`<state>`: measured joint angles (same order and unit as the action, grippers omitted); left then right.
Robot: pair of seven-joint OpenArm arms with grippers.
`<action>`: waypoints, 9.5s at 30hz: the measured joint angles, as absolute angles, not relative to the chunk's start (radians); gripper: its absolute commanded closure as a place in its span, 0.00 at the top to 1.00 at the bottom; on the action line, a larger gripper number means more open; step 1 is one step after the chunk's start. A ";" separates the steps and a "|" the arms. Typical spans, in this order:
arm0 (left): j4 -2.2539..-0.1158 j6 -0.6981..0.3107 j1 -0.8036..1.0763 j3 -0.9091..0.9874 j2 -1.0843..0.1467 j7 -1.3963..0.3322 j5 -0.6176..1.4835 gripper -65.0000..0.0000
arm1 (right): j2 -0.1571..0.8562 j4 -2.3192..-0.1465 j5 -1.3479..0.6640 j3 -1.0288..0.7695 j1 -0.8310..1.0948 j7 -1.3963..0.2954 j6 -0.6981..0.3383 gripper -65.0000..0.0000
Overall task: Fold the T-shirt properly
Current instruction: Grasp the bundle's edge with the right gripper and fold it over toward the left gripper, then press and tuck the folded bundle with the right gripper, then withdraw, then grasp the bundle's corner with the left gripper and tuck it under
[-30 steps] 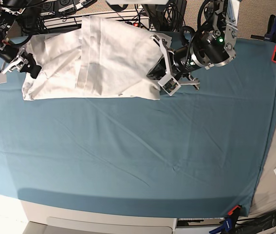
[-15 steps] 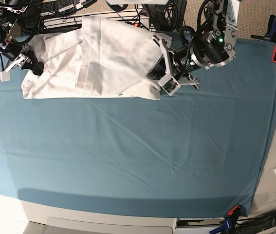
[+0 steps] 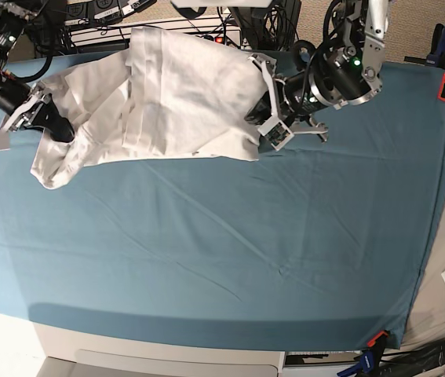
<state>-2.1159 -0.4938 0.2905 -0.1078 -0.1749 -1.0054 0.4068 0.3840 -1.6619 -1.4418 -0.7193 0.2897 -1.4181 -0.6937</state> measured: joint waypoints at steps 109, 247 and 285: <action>-2.143 -0.548 0.322 0.263 -0.278 -1.046 0.672 0.00 | -0.056 -2.252 -0.677 -0.279 0.572 -1.256 -0.547 0.00; -2.138 -0.237 0.598 0.009 -0.139 -1.038 0.305 0.48 | 0.091 -1.359 -1.179 -0.373 -0.030 -1.396 -0.693 0.00; -2.078 -0.329 0.589 0.113 -0.122 -0.986 0.588 0.40 | 0.091 -1.359 -1.179 -0.373 -0.030 -1.396 -0.693 0.00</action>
